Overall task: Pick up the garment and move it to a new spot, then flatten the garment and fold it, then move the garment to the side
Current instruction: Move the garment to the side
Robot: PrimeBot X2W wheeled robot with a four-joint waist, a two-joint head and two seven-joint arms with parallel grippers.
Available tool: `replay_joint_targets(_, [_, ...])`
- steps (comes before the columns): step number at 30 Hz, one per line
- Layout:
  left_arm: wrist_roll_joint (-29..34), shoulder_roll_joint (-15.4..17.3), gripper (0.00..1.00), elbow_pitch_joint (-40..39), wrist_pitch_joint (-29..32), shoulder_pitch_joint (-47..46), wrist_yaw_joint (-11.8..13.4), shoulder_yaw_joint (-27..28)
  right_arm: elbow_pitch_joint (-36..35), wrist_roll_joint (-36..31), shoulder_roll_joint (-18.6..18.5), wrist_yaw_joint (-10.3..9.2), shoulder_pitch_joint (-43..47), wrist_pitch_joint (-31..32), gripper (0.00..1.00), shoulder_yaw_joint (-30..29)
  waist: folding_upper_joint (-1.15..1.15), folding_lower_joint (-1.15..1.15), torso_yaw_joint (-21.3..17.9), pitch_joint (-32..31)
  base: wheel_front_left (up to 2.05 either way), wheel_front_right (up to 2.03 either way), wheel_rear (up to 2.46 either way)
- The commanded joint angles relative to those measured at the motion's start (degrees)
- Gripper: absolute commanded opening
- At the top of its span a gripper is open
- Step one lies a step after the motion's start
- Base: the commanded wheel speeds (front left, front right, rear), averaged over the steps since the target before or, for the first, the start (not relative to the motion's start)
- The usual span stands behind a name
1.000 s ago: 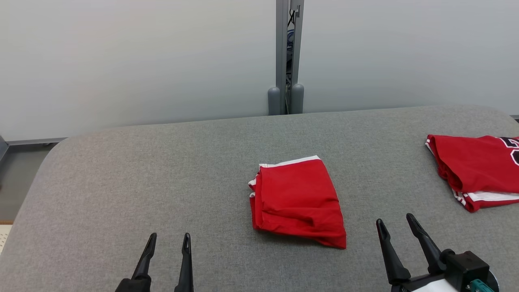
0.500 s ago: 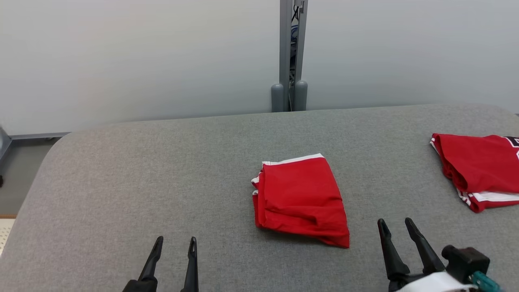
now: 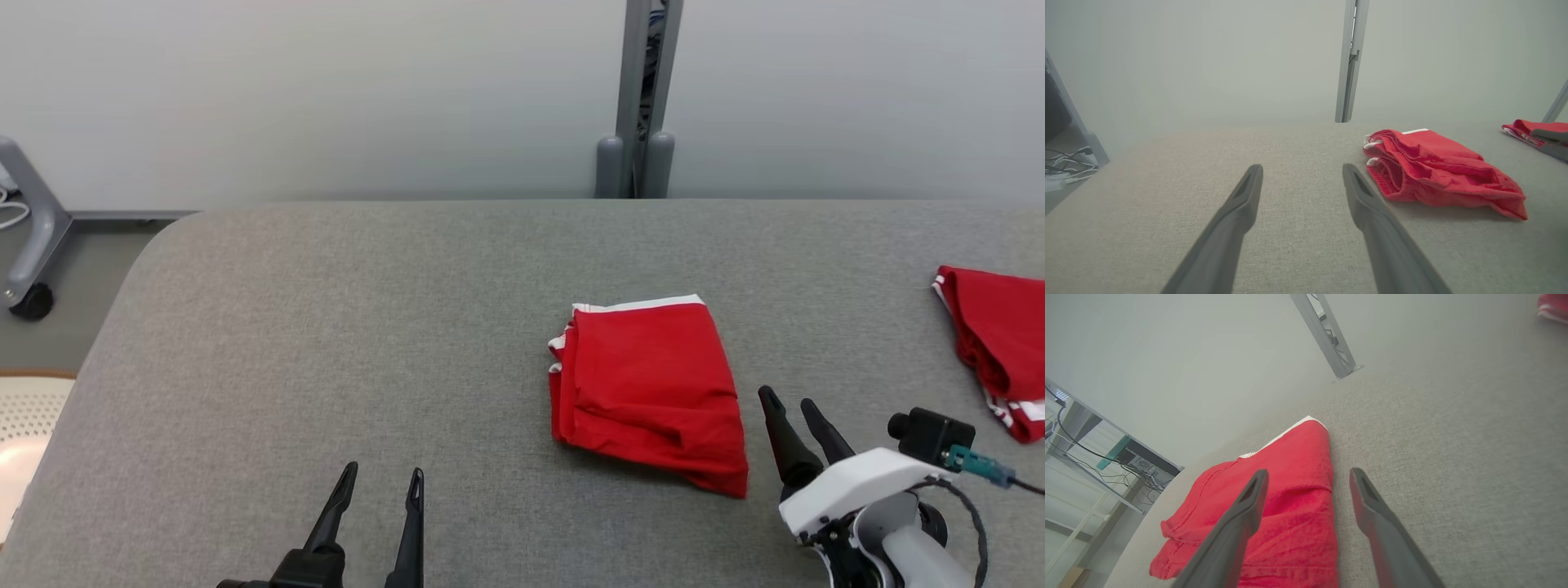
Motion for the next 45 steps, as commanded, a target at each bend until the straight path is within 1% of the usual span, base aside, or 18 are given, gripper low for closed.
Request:
replay_joint_targets(1, [0.4,0.2,1.00,0.1,-0.2,-1.0,-0.3,-0.1,1.5,2.5,-0.8,-0.01,-1.5,0.9,1.00,0.6,0.00,0.00,1.0,1.0,0.00,0.00,0.00])
replay_joint_targets(4, [0.8,0.2,1.00,0.5,-0.2,-2.0,-0.5,-0.6,3.7,7.9,-1.4,0.00,-4.1,2.9,1.00,2.5,0.00,0.00,2.2,2.3,0.00,0.00,0.00])
replay_joint_targets(8, [1.2,0.2,1.00,0.7,-0.2,-2.9,-0.3,-1.4,6.3,12.6,-2.5,0.00,-6.4,3.7,1.00,4.7,0.00,0.00,3.6,3.8,0.00,0.00,0.00])
replay_joint_targets(11, [0.7,0.2,1.00,1.9,-0.2,-3.2,0.4,-1.8,8.3,14.7,-3.1,-0.01,-7.8,3.0,1.00,6.4,0.00,0.00,4.4,4.7,0.00,0.00,0.00])
replay_joint_targets(14, [0.5,0.2,1.00,2.8,-0.2,-4.3,0.5,-2.2,10.5,16.4,-3.2,-0.01,-8.8,3.0,1.00,8.1,0.00,0.00,4.9,5.2,0.00,0.00,0.00])
replay_joint_targets(18, [0.3,0.2,1.00,3.5,-0.2,-4.8,0.8,-2.5,12.2,18.9,-2.4,0.00,-9.6,3.4,1.00,9.9,0.00,0.00,5.3,5.6,0.00,0.00,0.00])
replay_joint_targets(23, [0.2,0.2,1.00,3.7,-0.2,-5.5,0.8,-3.1,13.7,20.9,-2.1,0.00,-10.2,2.1,1.00,12.2,0.00,0.00,6.0,5.9,0.00,0.00,0.00])
replay_joint_targets(24, [0.1,0.2,1.00,3.7,-0.2,-5.7,0.8,-3.3,14.0,21.3,-2.2,0.00,-10.4,2.0,0.92,12.6,0.00,0.00,6.2,6.0,0.00,0.00,0.00])
replay_joint_targets(26, [0.1,0.2,1.00,3.6,-0.2,-6.0,0.8,-3.5,14.4,21.9,-2.5,0.00,-10.8,1.6,0.45,13.4,0.00,0.00,6.5,6.2,0.00,0.00,0.00])
replay_joint_targets(27, [0.2,0.2,1.00,3.6,-0.2,-6.1,0.7,-3.5,14.6,22.1,-2.6,0.00,-11.0,1.5,0.29,13.8,0.00,0.00,6.6,6.3,0.00,0.00,0.00])
replay_joint_targets(28, [0.3,0.2,1.00,3.6,-0.2,-6.1,0.7,-3.5,14.7,22.0,-2.8,0.00,-11.2,0.9,0.07,14.2,0.00,0.00,6.7,6.4,0.00,0.00,0.00])
replay_joint_targets(29, [0.4,0.2,1.00,3.7,-0.2,-6.1,0.6,-3.5,14.7,21.5,-3.2,0.00,-11.5,0.2,0.00,14.8,0.00,0.00,6.9,6.5,0.00,0.00,0.00])
replay_joint_targets(37, [0.4,0.2,1.00,3.9,-0.2,-6.0,0.8,-3.2,15.7,21.0,-4.4,0.00,-12.8,-2.5,0.00,16.9,0.00,0.00,6.9,6.6,0.00,0.00,0.00])
replay_joint_targets(42, [1.0,0.2,1.00,3.5,-0.2,-6.0,0.8,-3.0,15.0,19.7,-4.9,0.00,-14.2,-3.0,0.00,18.5,0.00,0.00,5.3,6.9,0.00,0.00,0.00])
replay_joint_targets(45, [1.4,0.3,1.00,3.2,-0.2,-6.4,0.6,-2.8,14.3,17.3,-5.6,0.00,-15.5,-3.1,0.00,19.1,0.00,0.00,3.7,7.4,0.00,0.00,0.00])
